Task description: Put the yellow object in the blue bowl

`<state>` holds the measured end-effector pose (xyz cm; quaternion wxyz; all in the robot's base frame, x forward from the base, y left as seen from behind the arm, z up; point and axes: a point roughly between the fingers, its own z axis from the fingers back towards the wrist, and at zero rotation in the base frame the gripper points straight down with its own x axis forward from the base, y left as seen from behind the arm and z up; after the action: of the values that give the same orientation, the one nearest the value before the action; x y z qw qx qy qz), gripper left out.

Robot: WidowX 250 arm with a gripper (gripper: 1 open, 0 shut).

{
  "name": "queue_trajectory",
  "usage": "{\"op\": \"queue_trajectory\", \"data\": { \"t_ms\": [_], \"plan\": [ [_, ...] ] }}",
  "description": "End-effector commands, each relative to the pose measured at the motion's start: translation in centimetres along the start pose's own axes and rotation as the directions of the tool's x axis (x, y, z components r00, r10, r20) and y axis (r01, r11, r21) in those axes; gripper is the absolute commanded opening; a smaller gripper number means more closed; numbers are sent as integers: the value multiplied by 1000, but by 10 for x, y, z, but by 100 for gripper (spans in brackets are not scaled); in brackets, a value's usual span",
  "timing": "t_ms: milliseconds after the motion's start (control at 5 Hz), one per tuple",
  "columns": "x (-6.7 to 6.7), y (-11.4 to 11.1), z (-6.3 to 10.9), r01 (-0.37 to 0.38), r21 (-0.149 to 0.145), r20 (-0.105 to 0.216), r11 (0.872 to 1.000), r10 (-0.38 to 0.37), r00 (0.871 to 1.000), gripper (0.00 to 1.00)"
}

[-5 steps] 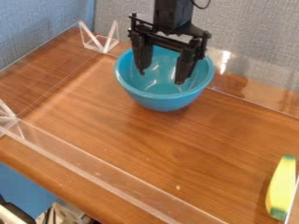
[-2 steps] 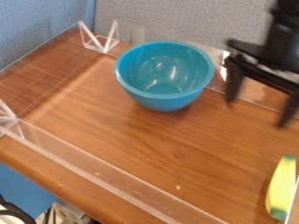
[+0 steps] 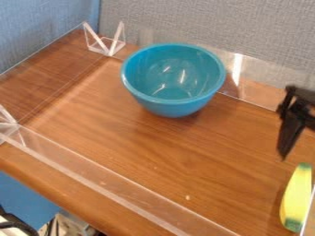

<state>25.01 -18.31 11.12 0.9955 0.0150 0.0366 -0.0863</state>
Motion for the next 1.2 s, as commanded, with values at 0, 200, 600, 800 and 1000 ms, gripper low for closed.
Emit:
{"op": "queue_trajectory", "data": {
  "t_ms": [0, 200, 600, 800, 1000],
  "plan": [
    [-3, -2, -11, -7, -19, 37, 1000, 8, 999, 100],
    [-2, -5, -33, -36, -20, 24, 999, 36, 999, 100],
    [-2, -5, -38, -45, -7, 31, 999, 46, 998, 0],
    [0, -7, -40, -41, 2, 27, 999, 41, 999, 0],
    [1, -8, -44, -35, 6, 22, 999, 35, 999, 0]
  ]
}}
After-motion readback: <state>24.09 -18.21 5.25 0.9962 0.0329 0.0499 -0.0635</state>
